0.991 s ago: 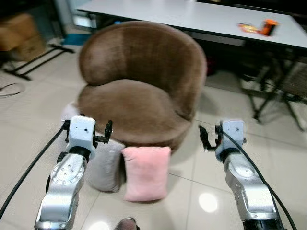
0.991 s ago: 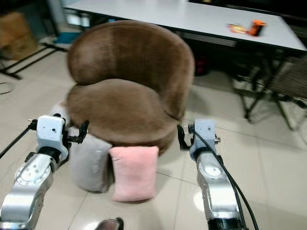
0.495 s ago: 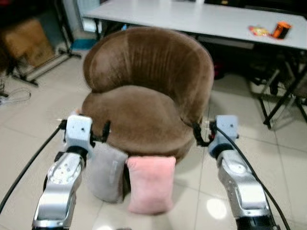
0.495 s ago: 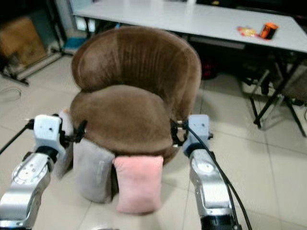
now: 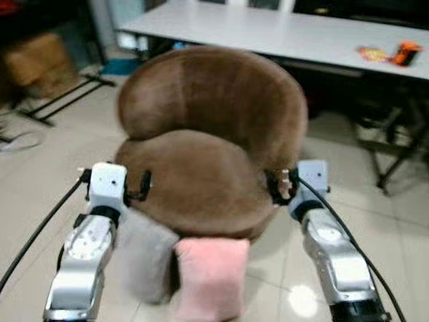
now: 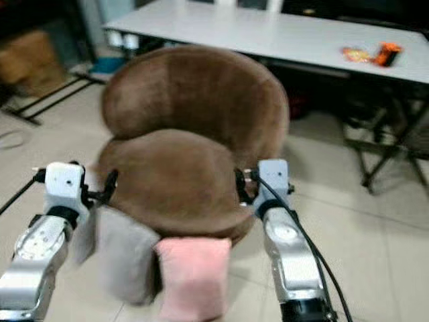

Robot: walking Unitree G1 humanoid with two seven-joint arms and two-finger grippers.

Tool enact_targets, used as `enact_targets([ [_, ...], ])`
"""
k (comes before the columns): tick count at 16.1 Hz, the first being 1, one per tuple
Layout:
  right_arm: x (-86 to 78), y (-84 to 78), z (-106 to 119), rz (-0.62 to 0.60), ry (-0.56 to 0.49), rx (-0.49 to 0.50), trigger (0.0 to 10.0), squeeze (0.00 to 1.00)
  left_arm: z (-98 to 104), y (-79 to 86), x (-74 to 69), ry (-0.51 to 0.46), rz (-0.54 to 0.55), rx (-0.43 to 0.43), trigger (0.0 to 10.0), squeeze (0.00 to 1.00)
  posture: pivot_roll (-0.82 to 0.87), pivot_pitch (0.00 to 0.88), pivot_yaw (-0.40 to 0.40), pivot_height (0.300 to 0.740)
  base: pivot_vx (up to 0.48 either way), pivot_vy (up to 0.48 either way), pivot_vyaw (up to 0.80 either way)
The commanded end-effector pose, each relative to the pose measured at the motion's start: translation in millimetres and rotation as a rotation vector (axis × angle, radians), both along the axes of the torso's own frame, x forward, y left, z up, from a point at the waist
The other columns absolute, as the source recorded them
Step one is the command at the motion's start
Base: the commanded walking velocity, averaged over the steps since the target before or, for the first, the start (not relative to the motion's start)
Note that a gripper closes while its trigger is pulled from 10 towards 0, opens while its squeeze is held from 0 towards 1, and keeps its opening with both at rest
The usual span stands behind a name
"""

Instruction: Move the pillow to the sofa from floor

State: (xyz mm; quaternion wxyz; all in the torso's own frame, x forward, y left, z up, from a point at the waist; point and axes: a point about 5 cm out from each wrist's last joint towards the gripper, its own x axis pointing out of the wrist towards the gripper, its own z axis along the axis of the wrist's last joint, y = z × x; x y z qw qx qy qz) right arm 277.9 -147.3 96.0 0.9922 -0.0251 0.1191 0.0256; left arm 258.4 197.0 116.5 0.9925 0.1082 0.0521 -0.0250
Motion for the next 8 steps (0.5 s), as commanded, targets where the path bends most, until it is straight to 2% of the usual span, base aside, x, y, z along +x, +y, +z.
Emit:
enact_targets([
  [1, 1.1, -7.8, -1.4, -0.02, 0.012, -0.004, 10.0, 0.0, 0.8, -6.3, -0.9, -0.011, -0.013, 0.006, 10.0, 0.0, -0.02, 0.0, -0.041, 0.74, 0.315, 0.0, 0.0],
  [2, 2.8, -6.3, -1.2, -0.008, 0.011, -0.001, 10.0, 0.0, 1.5, -4.8, -2.2, -0.016, -0.003, 0.012, 10.0, 0.0, -0.02, 0.0, -0.047, 0.74, 0.266, 0.0, 0.0],
  [5, 3.8, -7.1, -2.2, 0.004, 0.022, 0.048, 10.0, 0.0, 2.2, -3.6, -1.1, -0.022, 0.006, 0.018, 10.0, 0.0, -0.02, 0.0, -0.046, 0.74, 0.0, 0.0, 0.0],
  [8, 0.8, -12.9, -4.8, -0.04, 0.033, 0.072, 10.0, 0.0, 1.4, -4.0, 0.3, -0.019, -0.004, 0.024, 10.0, 0.0, -0.03, 0.0, -0.037, 0.72, 0.0, 0.0, 0.0],
])
